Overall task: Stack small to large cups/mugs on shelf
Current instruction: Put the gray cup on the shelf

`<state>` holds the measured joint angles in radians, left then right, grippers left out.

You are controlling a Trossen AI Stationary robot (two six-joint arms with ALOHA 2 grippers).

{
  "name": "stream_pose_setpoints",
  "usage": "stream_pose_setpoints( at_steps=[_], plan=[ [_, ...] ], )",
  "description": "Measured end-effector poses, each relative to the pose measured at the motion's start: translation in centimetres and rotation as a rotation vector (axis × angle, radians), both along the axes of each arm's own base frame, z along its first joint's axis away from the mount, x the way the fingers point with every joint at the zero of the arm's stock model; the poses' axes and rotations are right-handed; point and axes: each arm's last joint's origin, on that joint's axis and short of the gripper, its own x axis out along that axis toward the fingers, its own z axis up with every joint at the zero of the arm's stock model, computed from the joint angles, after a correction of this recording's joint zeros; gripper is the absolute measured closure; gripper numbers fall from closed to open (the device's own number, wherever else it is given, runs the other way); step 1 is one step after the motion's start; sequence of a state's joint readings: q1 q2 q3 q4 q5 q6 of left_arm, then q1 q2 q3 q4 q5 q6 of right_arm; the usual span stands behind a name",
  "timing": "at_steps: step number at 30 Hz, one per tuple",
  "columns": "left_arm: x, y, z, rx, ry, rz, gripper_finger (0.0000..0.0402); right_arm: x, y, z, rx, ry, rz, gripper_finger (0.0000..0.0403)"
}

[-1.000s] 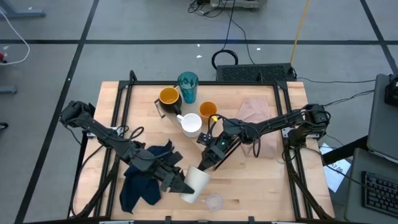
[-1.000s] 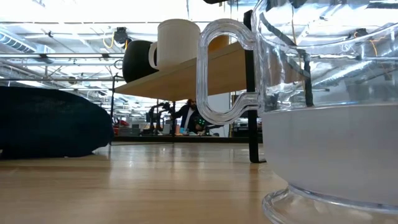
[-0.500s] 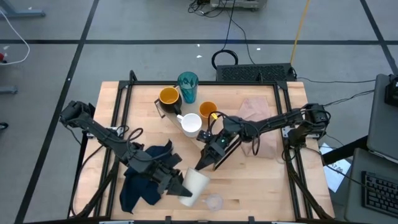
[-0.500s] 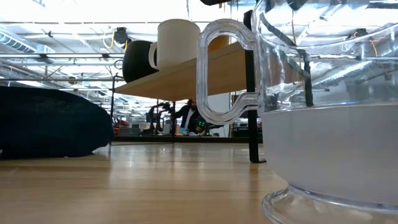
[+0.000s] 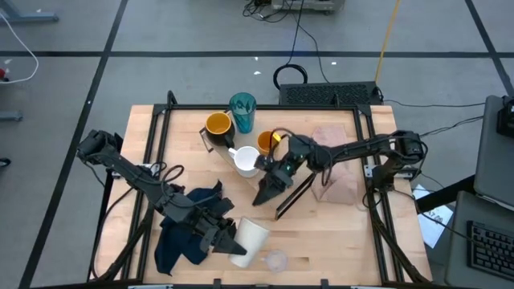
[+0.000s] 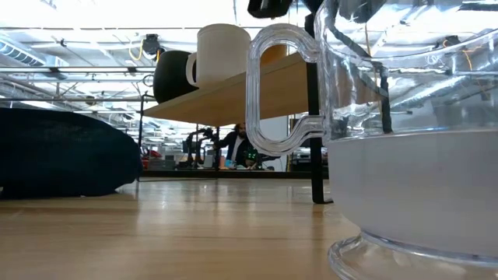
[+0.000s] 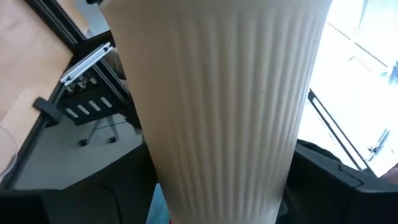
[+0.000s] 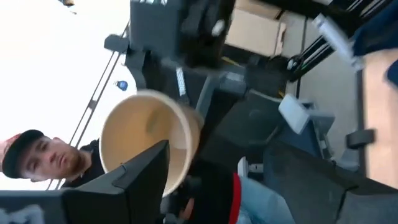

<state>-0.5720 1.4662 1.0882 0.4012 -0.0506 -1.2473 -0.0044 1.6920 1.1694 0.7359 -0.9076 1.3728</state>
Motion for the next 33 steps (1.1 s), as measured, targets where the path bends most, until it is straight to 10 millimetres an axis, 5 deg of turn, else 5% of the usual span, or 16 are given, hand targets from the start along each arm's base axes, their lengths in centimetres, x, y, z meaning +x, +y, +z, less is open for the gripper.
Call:
stream_pose_setpoints(
  at_steps=[9, 19, 26, 33],
  plan=[
    [0.1, 0.2, 0.0, 0.063, -0.037, 0.012, 0.0101, -0.9, -5.2, 1.3, -0.020, -0.047, -0.086, 0.0133],
    [1.6, 2.8, -0.1, 0.224, -0.100, 0.139, 0.0109, -6.6, -9.8, 7.8, -0.082, -0.256, -0.229, 0.0133],
    [2.9, 5.7, -0.3, 0.374, -0.109, 0.299, 0.0109, -12.0, -9.9, 12.7, -0.117, -0.419, -0.330, 0.0133],
    [3.4, 7.8, -1.5, 0.565, -0.004, 0.455, 0.0109, -16.0, -8.7, 15.6, -0.128, -0.528, -0.375, 0.0133]
  ],
)
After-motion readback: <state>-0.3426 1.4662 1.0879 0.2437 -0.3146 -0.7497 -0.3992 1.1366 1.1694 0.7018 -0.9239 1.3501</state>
